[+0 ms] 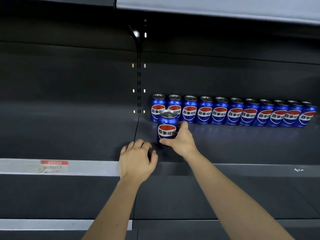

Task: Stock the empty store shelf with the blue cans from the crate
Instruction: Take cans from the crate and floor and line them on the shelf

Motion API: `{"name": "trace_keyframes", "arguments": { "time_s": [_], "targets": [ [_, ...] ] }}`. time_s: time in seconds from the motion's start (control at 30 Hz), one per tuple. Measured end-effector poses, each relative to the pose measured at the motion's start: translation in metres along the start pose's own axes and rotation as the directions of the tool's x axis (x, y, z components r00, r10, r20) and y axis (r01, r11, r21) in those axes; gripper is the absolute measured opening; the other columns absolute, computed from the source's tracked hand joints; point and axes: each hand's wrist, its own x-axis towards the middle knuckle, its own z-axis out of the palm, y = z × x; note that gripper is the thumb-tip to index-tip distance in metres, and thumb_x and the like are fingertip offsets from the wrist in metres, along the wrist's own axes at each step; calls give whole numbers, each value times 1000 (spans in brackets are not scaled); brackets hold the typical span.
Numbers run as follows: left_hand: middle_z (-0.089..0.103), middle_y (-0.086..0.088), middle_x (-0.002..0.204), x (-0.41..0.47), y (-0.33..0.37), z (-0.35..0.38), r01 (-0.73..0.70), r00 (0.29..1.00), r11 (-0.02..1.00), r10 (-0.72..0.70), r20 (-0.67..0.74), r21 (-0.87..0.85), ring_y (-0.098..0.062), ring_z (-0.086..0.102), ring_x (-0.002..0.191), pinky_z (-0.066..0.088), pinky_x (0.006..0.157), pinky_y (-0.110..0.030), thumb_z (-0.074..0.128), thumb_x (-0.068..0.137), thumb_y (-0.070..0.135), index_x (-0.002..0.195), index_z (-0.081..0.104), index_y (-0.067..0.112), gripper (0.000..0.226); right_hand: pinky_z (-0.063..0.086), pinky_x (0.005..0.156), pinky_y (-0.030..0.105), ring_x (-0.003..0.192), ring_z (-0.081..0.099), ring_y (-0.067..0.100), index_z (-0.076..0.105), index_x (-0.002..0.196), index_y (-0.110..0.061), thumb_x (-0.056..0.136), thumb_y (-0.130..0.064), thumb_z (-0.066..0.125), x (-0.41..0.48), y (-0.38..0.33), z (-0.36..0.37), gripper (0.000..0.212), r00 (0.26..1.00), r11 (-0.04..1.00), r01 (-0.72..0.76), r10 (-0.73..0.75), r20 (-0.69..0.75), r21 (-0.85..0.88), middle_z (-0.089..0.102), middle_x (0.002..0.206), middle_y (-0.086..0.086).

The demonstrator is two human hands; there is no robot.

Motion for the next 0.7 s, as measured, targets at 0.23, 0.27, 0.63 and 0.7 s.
{"name": "trace_keyframes", "arguments": {
  "time_s": [0.23, 0.27, 0.63, 0.7],
  "targets": [
    [62, 10, 88, 1, -1, 3, 15, 1000, 999, -15, 17, 30, -15, 58, 81, 42, 82, -33, 30, 83, 45, 84, 67, 25, 42, 45, 87, 25, 115, 57, 18, 41, 124, -13, 69, -17, 87, 23, -2, 11, 72, 1000, 1000, 1, -2, -19, -28, 58, 127, 2],
    [62, 10, 89, 1, -1, 3, 17, 999, 999, -18, 27, 36, -15, 58, 82, 41, 83, -32, 29, 84, 45, 85, 67, 25, 43, 45, 87, 25, 116, 58, 19, 41, 123, -13, 69, -18, 87, 26, -1, 13, 71, 1000, 999, 6, -7, -28, -34, 59, 127, 3],
    [61, 11, 88, 1, -1, 2, 10, 999, 999, -11, 38, 32, -13, 56, 81, 42, 79, -31, 29, 84, 47, 86, 66, 26, 43, 51, 92, 35, 113, 61, 21, 48, 127, -16, 71, -27, 85, 52, 6, 27, 68, 997, 989, 21, -31, -72, -146, 63, 126, 2],
    [61, 11, 90, 1, -1, 1, 10, 999, 999, -11, 43, 35, -14, 56, 83, 42, 80, -31, 28, 84, 49, 88, 66, 27, 44, 52, 93, 38, 114, 61, 21, 47, 129, -17, 72, -30, 85, 53, 7, 28, 69, 996, 986, 25, -38, -79, -165, 63, 127, 2]
  ]
}}
